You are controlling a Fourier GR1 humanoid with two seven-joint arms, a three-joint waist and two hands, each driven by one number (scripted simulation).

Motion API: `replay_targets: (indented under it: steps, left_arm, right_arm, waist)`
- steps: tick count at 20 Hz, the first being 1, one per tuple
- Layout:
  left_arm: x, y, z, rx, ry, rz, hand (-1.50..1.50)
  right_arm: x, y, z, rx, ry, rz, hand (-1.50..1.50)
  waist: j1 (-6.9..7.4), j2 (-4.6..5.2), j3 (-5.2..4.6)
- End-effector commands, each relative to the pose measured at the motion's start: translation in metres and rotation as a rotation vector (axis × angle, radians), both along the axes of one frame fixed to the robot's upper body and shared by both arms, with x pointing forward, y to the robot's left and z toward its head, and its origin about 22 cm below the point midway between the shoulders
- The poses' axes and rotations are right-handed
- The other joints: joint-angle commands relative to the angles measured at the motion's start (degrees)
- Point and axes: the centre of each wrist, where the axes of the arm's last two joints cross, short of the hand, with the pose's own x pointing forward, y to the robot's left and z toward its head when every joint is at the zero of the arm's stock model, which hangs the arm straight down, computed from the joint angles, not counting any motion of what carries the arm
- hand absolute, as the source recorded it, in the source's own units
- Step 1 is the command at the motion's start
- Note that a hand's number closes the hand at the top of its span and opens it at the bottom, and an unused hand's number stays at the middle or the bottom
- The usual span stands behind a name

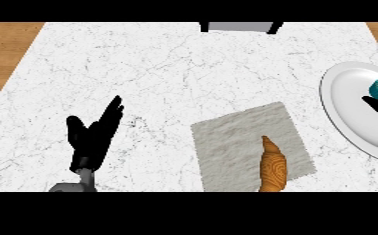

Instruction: Pick the cupcake from the placemat and place it in the plate

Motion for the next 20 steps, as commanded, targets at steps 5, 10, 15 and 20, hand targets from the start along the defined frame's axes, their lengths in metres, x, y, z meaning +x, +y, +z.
replay_targets:
  steps: [5, 10, 15, 20]
  left_arm:
    - [-0.002, -0.004, -0.006, -0.003, 0.043, 0.001, 0.00]
    - [0.006, 0.000, 0.000, 0.005, 0.041, 0.012, 0.00]
    - [-0.018, -0.004, -0.019, 0.017, 0.043, 0.026, 0.00]
    - [-0.008, -0.002, 0.004, -0.005, 0.053, 0.028, 0.00]
  right_arm:
    - [0.002, -0.005, -0.004, 0.116, -0.294, 0.086, -1.50]
    - [-0.025, -0.038, -0.001, 0.224, -0.429, 0.027, -1.50]
    - [-0.053, -0.060, -0.004, 0.343, -0.427, 0.090, -1.50]
    - [-0.092, -0.078, -0.016, 0.400, -0.413, 0.199, -1.50]
  waist:
    - [-0.47, 0.28, -0.02]
    - [-1.38, 0.14, -0.13]
    - [-1.96, -0.47, -0.33]
    - [-2.04, -0.56, -0.31]
